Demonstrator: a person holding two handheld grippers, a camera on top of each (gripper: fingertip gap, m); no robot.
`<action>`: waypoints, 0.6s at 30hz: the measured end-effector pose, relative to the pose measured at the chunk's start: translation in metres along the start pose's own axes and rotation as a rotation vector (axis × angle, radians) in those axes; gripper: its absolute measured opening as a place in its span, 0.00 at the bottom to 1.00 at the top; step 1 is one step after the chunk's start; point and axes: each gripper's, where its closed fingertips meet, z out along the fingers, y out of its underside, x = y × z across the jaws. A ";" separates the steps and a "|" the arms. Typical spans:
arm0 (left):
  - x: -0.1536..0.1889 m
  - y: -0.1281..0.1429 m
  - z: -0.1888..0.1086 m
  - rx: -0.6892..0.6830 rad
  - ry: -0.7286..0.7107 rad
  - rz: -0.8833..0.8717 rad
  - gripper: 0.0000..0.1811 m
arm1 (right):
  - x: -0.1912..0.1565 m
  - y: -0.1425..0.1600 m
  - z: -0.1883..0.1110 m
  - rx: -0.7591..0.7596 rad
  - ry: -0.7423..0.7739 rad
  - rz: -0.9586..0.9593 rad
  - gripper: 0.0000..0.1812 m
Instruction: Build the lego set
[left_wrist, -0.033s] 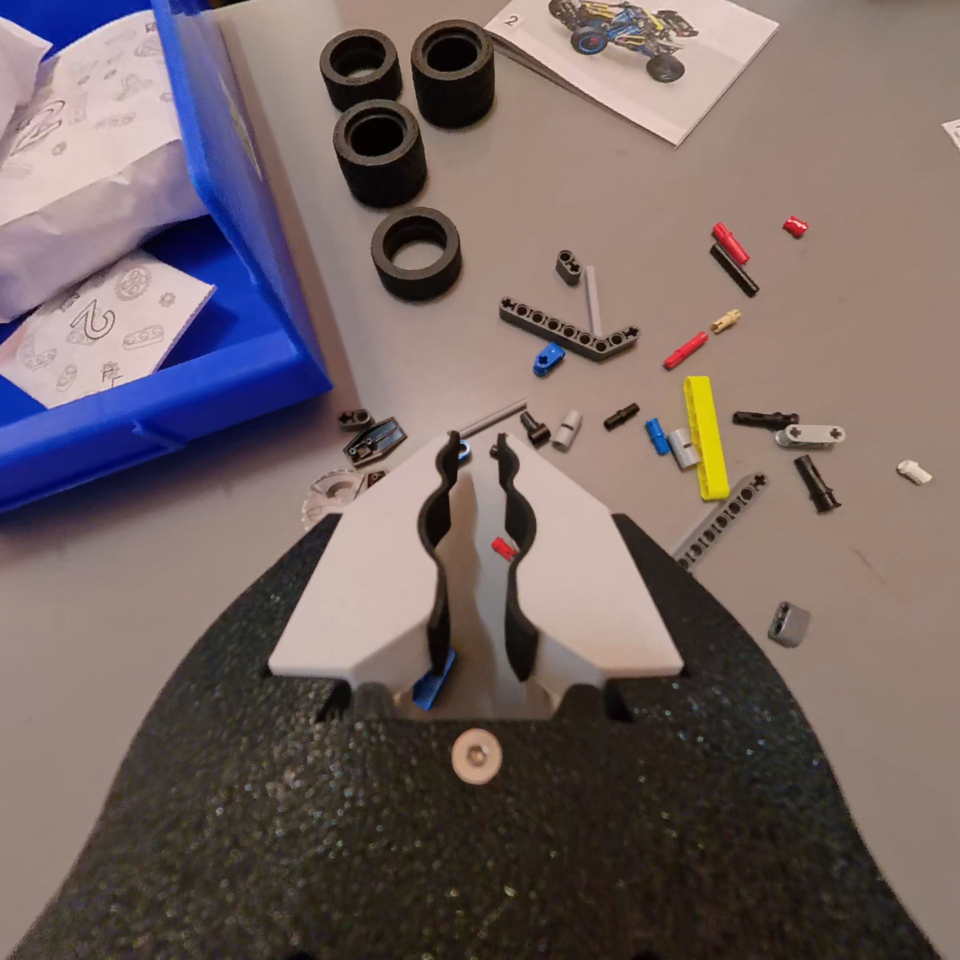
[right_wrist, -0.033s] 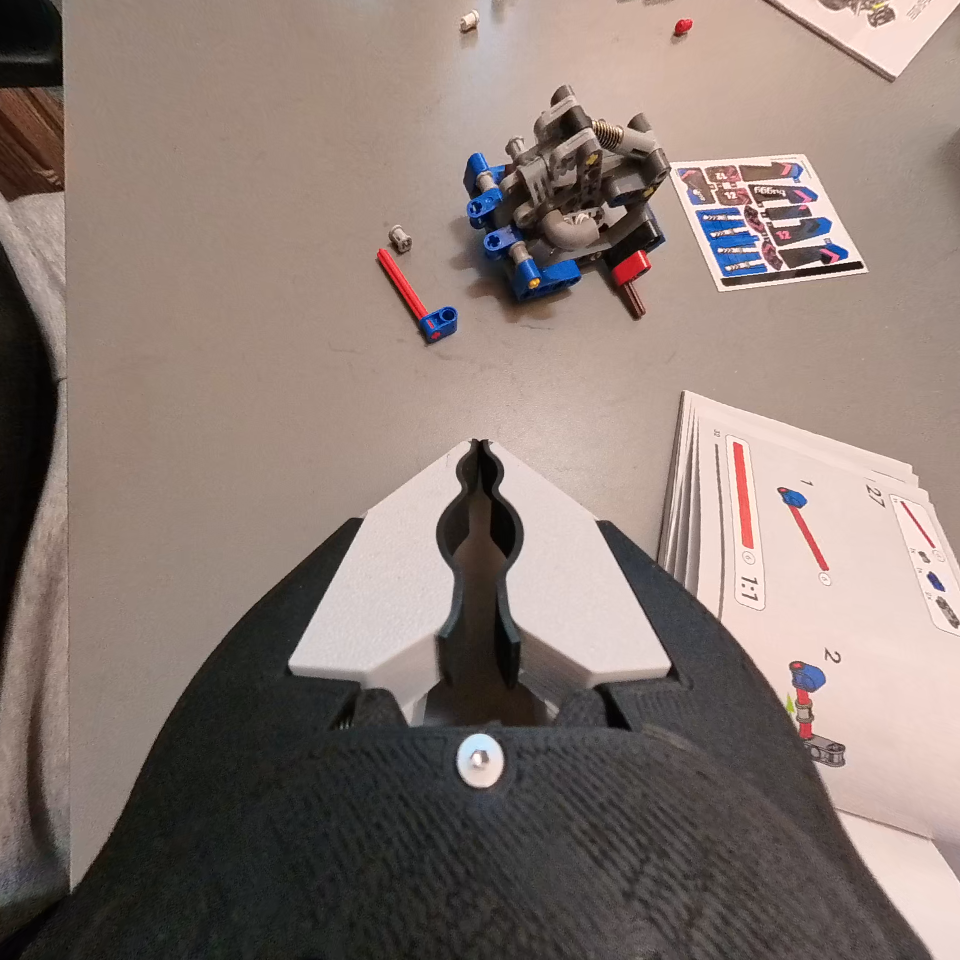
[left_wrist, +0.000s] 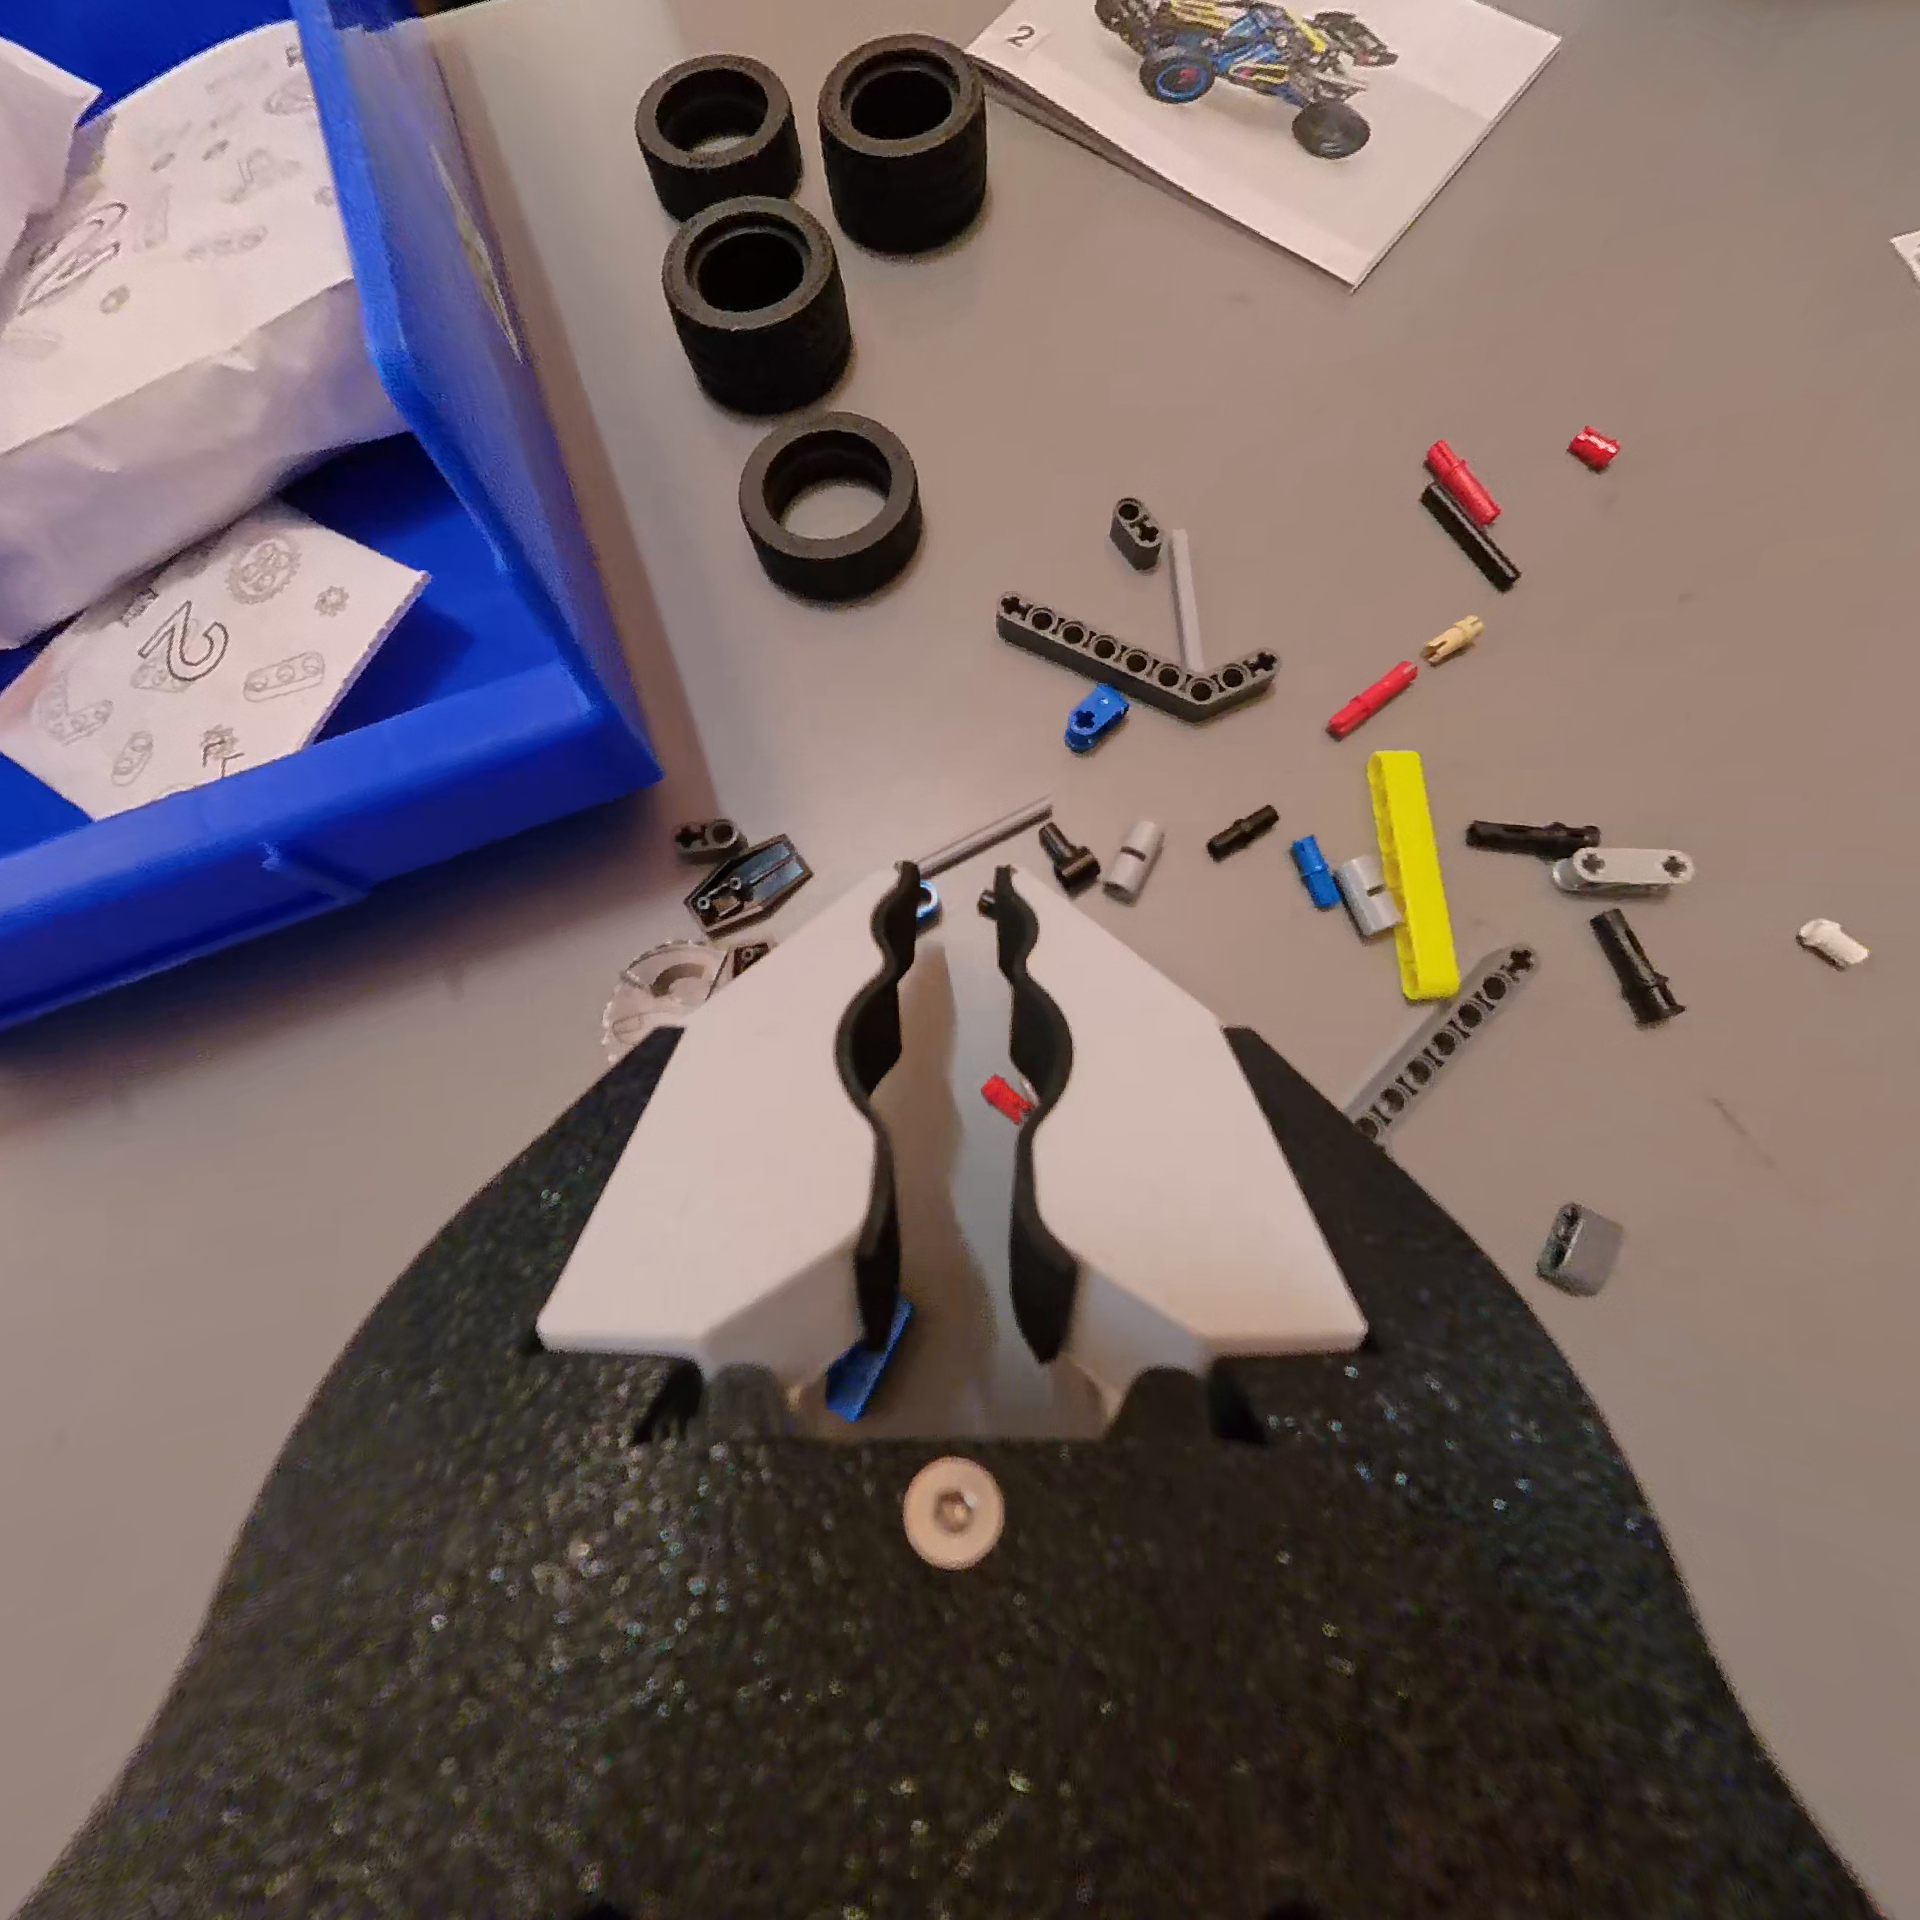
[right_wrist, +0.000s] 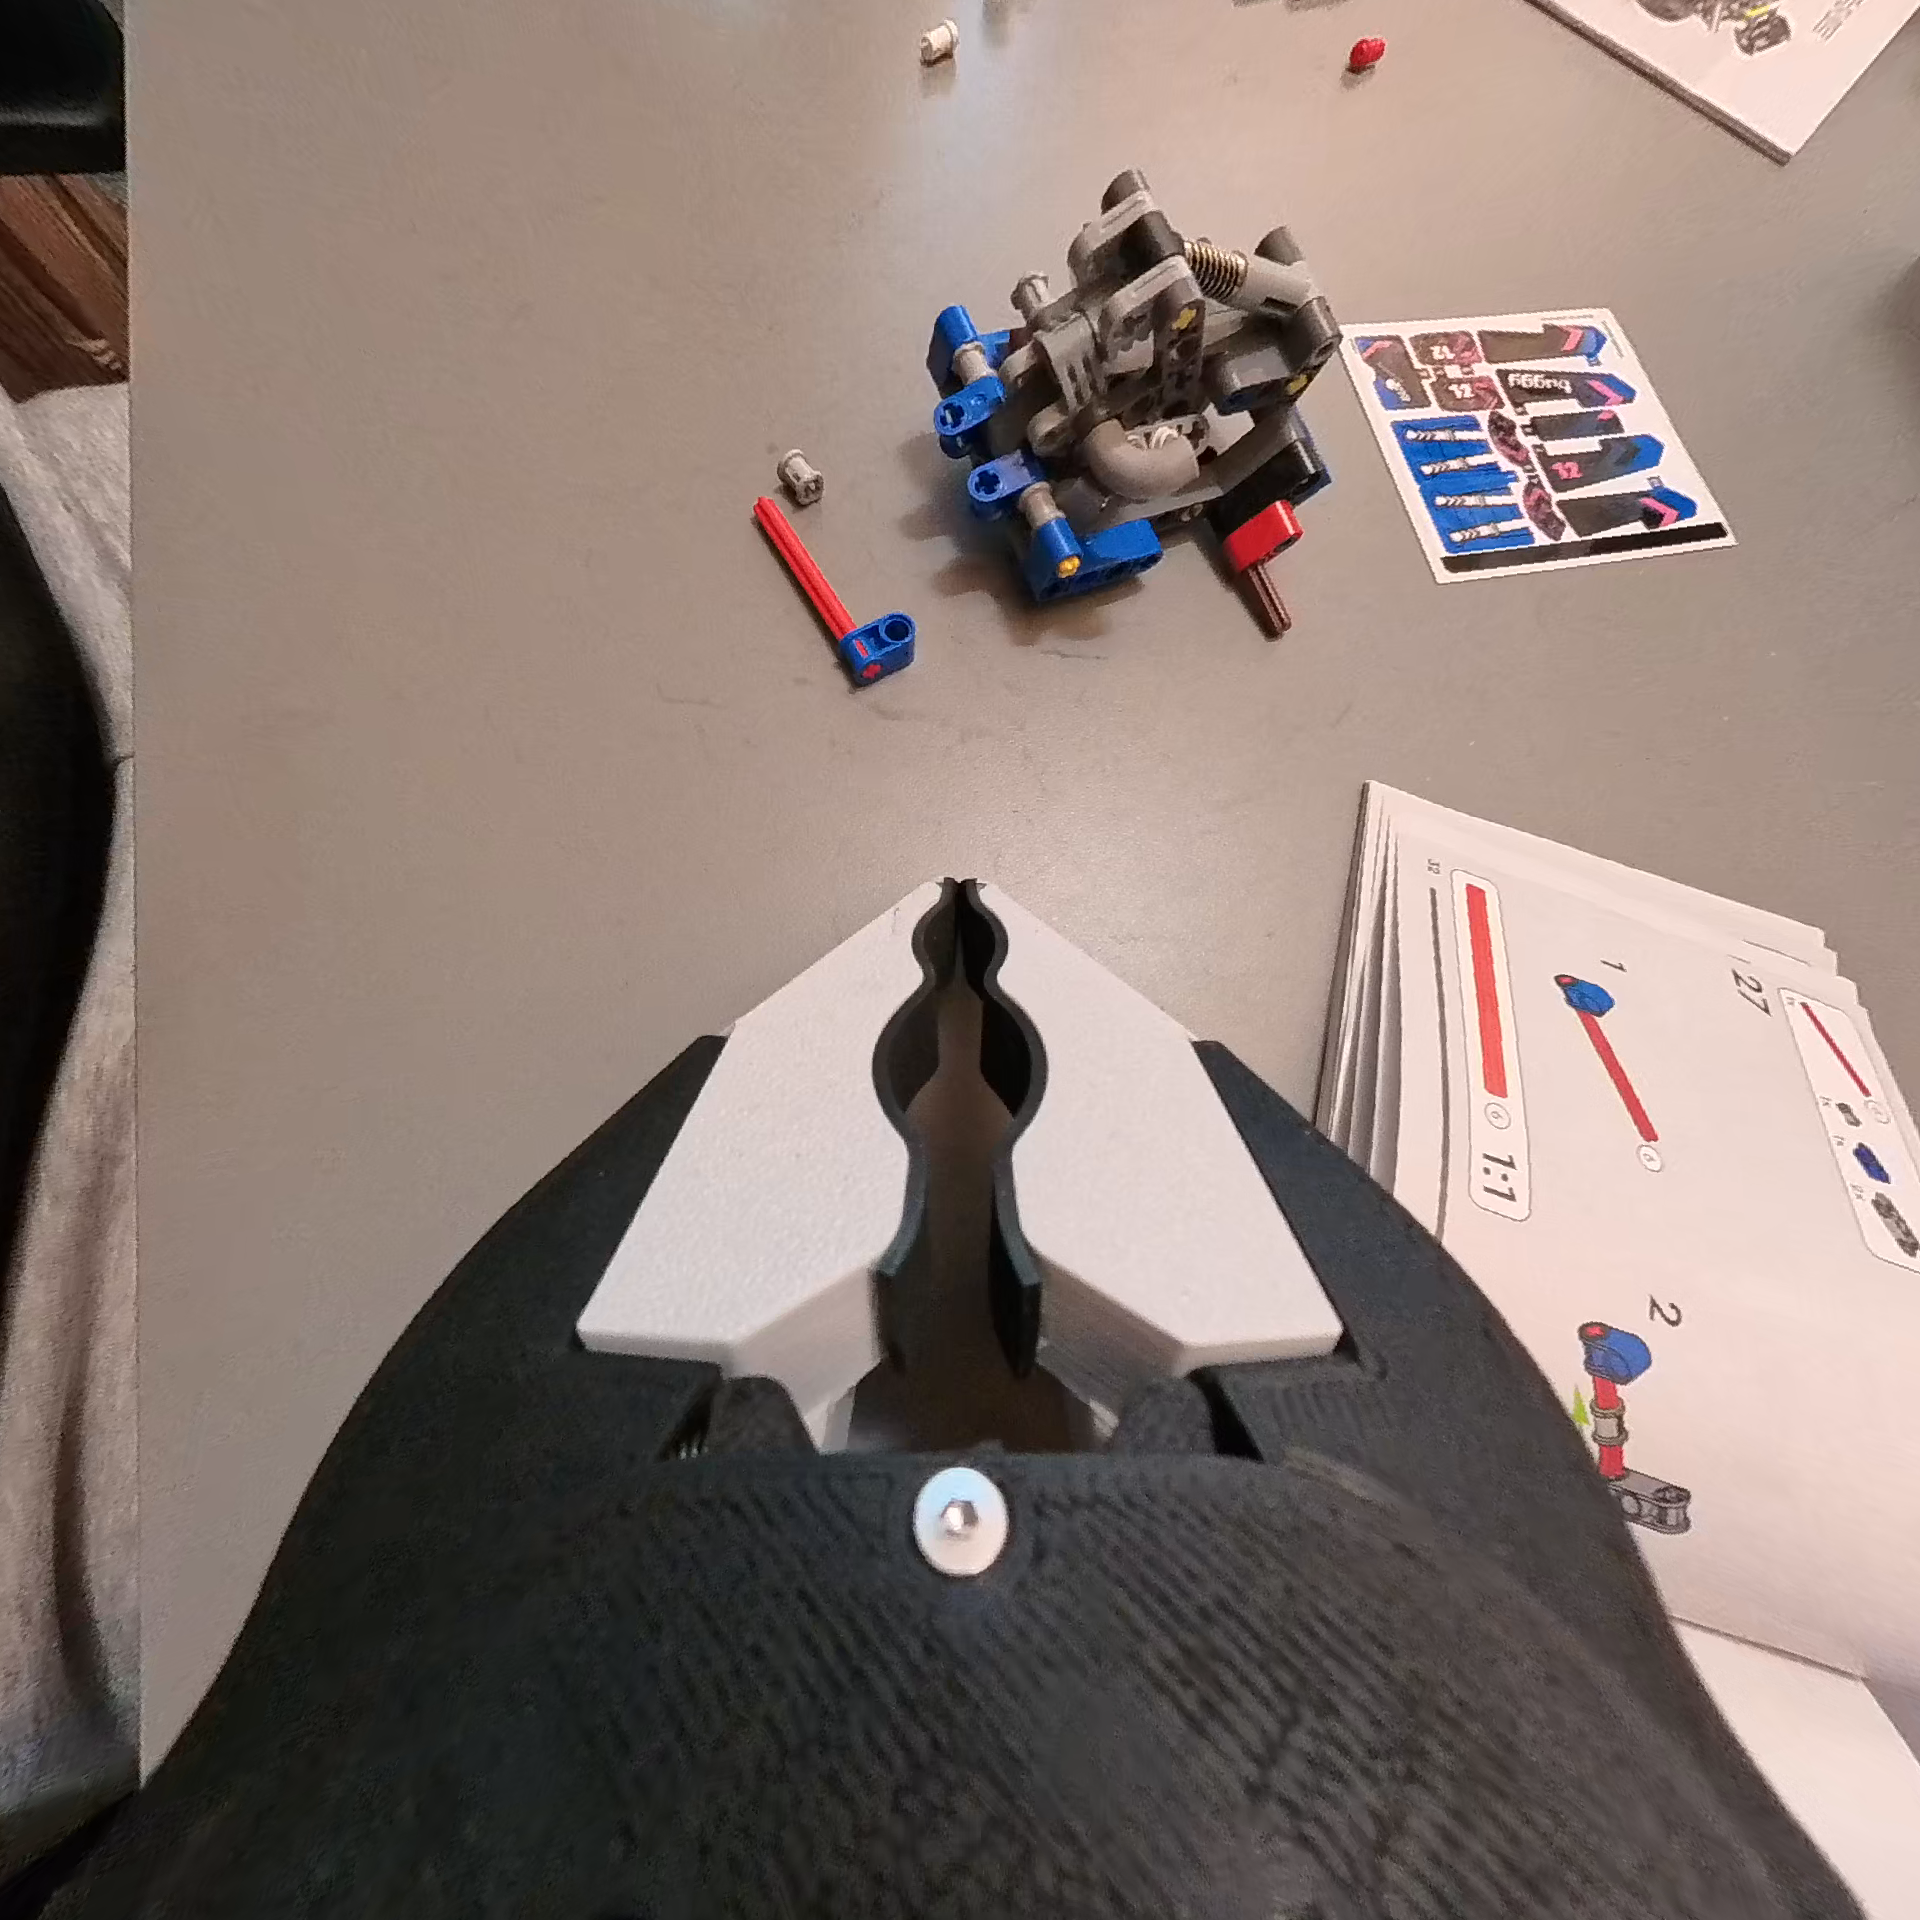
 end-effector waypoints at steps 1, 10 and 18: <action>0.000 0.000 0.000 0.000 0.000 0.001 0.06 | 0.000 0.000 0.000 0.000 0.000 0.000 0.00; 0.000 0.000 0.000 -0.001 -0.002 -0.002 0.06 | 0.000 0.000 0.000 0.000 -0.007 0.008 0.00; 0.001 -0.002 -0.002 0.006 -0.004 0.002 0.06 | 0.000 0.000 0.000 0.000 -0.008 0.010 0.00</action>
